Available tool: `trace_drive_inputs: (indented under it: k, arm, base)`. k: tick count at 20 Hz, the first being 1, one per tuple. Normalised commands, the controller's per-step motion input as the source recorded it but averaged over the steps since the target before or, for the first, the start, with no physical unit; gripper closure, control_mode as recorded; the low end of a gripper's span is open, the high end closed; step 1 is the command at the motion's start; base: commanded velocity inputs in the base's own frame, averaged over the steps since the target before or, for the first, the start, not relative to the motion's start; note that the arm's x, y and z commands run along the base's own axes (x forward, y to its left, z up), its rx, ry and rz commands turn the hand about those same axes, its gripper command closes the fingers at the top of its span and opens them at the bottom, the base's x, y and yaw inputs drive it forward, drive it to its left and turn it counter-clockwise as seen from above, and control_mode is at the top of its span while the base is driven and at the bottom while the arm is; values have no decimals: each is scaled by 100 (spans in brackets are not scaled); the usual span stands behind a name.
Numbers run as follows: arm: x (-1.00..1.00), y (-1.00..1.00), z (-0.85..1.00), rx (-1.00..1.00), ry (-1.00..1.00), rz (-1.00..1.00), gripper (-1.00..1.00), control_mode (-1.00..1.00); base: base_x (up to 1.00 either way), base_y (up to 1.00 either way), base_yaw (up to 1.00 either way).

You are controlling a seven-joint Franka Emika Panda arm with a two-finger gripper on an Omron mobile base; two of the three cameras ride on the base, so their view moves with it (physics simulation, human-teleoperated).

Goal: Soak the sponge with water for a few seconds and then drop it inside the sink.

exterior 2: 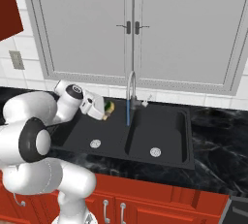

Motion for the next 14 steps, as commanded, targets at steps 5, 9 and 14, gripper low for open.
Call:
trace_drive_inputs:
  k: [5, 9, 14]
  arm:
    - [8, -3, -6, 4, 3, 0, 100, -100]
    - [11, -2, -10, 1, 3, 0, 100, -100]
    - [11, -8, -13, 0, 2, 0, 100, -100]
  base:
    - [0, 0, 0]
    - [0, 0, 0]
    - [0, 0, 0]
